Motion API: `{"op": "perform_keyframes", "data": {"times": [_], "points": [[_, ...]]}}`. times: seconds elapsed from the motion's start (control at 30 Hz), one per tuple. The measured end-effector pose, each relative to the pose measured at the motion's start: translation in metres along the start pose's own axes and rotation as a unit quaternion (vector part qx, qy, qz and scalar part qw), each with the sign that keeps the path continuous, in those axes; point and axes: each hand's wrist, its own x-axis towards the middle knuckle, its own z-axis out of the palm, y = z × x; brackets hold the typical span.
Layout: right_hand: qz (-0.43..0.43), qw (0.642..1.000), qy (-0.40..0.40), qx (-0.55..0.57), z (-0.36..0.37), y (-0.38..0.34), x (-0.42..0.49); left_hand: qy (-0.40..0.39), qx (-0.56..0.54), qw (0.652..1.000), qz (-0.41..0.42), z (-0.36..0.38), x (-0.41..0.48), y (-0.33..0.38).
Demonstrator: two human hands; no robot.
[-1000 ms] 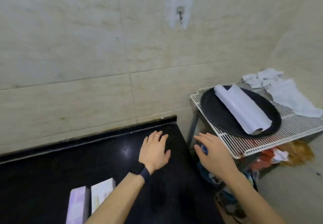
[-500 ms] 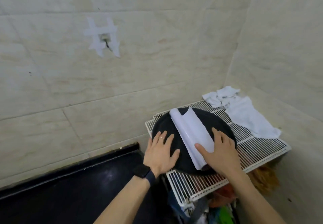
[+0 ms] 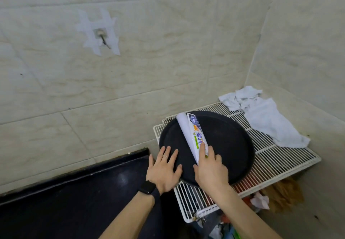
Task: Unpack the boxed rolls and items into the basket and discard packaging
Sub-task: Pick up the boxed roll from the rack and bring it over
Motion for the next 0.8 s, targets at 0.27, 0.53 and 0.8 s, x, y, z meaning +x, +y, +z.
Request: {"op": "perform_keyframes", "data": {"times": [0.27,0.53,0.8], "points": [[0.002,0.996,0.004,0.087,0.006,0.008,-0.005,0.009,-0.009,1.000,-0.005,0.002,0.000,0.000],[-0.021,0.996,-0.009,0.090,0.004,0.007,-0.010,0.022,-0.012,1.000,-0.002,0.002,-0.002,0.000],[-0.007,0.966,-0.002,0.259,-0.009,0.018,-0.006,0.080,-0.033,0.996,0.029,-0.007,-0.033,-0.030]]}}
